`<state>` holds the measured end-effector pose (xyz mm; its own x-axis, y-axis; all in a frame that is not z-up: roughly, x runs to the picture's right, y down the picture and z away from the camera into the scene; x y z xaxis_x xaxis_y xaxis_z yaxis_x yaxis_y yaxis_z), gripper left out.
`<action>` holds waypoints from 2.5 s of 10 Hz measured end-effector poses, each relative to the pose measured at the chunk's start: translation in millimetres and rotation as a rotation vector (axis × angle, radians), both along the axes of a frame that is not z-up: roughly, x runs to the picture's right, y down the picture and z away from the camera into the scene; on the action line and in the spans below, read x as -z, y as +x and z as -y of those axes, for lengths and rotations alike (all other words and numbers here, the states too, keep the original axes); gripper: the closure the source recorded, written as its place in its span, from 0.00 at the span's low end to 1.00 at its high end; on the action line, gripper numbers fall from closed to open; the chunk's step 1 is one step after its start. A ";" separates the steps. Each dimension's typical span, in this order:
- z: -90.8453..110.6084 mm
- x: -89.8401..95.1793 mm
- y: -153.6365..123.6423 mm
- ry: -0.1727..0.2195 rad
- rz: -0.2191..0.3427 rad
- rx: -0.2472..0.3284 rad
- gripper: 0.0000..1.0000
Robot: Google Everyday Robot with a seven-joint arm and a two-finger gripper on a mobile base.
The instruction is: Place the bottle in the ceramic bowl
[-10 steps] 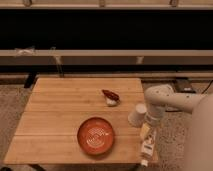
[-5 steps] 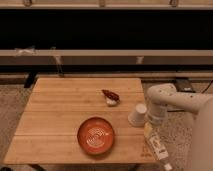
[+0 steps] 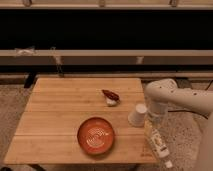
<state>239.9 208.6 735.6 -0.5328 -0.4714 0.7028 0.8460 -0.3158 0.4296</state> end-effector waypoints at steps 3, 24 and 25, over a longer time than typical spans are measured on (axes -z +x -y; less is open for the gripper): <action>24.2 25.9 -50.7 0.028 0.117 0.080 1.00; 32.5 15.5 -303.3 0.050 0.578 0.479 0.20; 31.4 18.5 -305.5 0.043 0.597 0.468 0.20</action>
